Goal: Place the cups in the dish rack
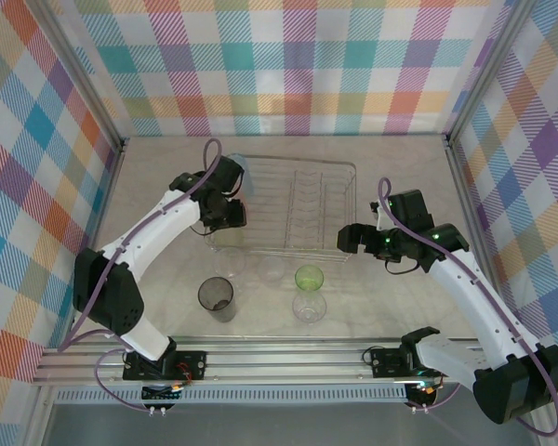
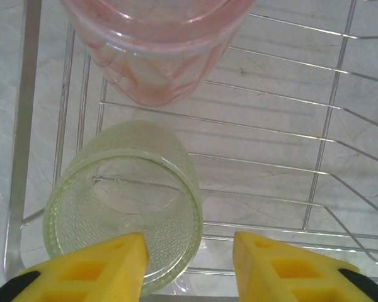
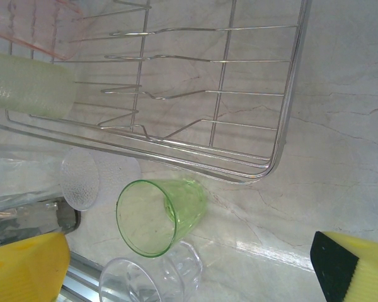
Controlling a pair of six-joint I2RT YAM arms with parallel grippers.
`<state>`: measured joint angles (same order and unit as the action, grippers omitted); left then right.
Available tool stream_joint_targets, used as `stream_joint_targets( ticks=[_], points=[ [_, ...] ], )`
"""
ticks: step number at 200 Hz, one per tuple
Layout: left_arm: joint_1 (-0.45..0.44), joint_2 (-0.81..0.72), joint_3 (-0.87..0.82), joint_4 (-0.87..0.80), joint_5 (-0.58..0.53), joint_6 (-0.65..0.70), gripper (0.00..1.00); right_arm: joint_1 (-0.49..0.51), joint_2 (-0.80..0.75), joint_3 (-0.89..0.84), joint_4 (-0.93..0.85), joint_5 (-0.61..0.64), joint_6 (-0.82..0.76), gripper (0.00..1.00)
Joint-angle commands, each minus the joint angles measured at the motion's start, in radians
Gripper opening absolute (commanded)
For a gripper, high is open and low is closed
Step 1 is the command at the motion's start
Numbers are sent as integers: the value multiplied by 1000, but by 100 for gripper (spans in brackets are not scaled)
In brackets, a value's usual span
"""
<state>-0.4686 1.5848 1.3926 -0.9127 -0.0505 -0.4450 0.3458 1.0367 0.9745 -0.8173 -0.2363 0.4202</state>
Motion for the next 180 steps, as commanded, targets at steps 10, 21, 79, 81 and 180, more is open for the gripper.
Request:
stream_joint_targets(
  ticks=[10,21,79,81,180],
  points=[
    [4,-50,-31,-48,-41,-18,52,-4,-16,-6,-13,-32,14,99],
    [4,-72,-26,-42,-59,-16,60,-4,-15,-3,-17,-42,13,99],
    [4,-203,1,3,-111,18,78,14,22,35,-44,-128,41,94],
    [4,-209,0,5,-116,18,79,18,25,38,-46,-129,41,93],
    [7,-783,-397,196,-364,-200,100,496,423,316,-22,110,191,86]
  ],
)
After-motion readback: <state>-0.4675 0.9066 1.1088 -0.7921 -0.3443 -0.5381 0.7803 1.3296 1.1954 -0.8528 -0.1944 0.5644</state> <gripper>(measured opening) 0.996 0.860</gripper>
